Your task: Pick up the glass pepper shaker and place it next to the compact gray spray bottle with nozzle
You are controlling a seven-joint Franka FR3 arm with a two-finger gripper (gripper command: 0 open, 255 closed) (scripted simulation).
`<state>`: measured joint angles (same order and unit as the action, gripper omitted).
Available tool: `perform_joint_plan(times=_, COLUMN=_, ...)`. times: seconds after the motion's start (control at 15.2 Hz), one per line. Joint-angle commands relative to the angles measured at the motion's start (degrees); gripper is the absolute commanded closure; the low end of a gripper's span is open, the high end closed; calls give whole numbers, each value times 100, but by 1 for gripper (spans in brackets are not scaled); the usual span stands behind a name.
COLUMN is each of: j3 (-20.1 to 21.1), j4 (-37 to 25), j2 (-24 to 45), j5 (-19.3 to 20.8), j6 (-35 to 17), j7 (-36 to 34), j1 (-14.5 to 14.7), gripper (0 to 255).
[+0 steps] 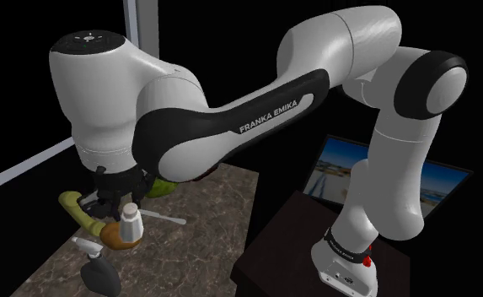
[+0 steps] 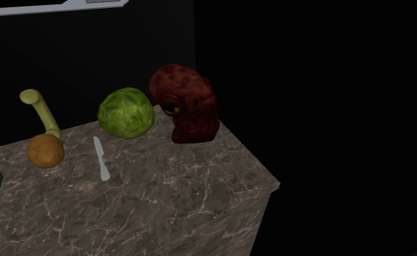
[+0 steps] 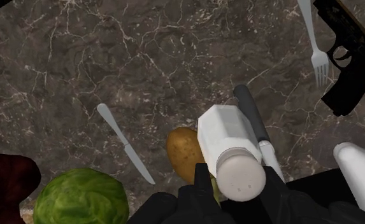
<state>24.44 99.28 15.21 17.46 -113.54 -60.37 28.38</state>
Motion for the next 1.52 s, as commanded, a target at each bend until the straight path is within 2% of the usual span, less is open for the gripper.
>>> perform_joint_plan(times=0.0, j3=-8, j4=97, j2=38, j5=33, j6=-131, j7=-43, j1=4, gripper=255)
perform_joint_plan(times=1.45, j3=-223, j4=805, j2=791, j5=599, j6=-1469, j7=-580, j1=117, gripper=255)
